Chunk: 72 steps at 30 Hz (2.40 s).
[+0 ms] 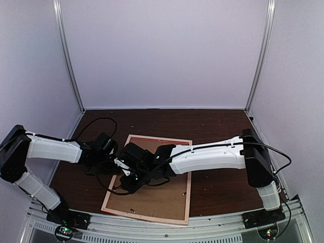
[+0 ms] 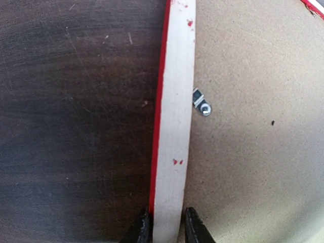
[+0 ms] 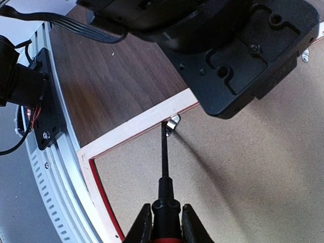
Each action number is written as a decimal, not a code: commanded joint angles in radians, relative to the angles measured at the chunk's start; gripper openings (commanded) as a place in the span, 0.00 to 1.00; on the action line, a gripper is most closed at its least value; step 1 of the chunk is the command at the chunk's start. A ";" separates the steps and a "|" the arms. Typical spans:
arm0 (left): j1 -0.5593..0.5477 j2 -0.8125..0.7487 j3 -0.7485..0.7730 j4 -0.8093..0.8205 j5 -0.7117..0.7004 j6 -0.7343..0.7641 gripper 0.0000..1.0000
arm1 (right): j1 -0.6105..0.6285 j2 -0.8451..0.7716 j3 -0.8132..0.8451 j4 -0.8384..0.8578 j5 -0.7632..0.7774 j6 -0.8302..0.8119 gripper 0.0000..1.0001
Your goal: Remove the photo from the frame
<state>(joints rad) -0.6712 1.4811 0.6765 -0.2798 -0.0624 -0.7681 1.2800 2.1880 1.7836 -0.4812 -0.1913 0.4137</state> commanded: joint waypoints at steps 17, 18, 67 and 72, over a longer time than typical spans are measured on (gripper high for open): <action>0.004 0.002 -0.017 0.024 0.013 -0.003 0.24 | 0.018 -0.057 -0.008 -0.065 0.101 -0.018 0.00; 0.004 0.001 -0.017 0.025 0.013 -0.003 0.24 | 0.020 -0.060 -0.014 -0.065 0.100 -0.017 0.00; 0.004 -0.106 0.001 -0.061 -0.016 0.054 0.49 | -0.218 -0.218 -0.189 0.084 0.031 -0.185 0.00; 0.004 -0.069 -0.004 -0.038 -0.027 0.059 0.42 | -0.228 -0.126 -0.092 0.092 -0.016 -0.185 0.00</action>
<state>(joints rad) -0.6712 1.3872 0.6868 -0.3634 -0.0856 -0.7238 1.0580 2.0026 1.6279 -0.4145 -0.1520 0.2440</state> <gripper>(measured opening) 0.431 0.186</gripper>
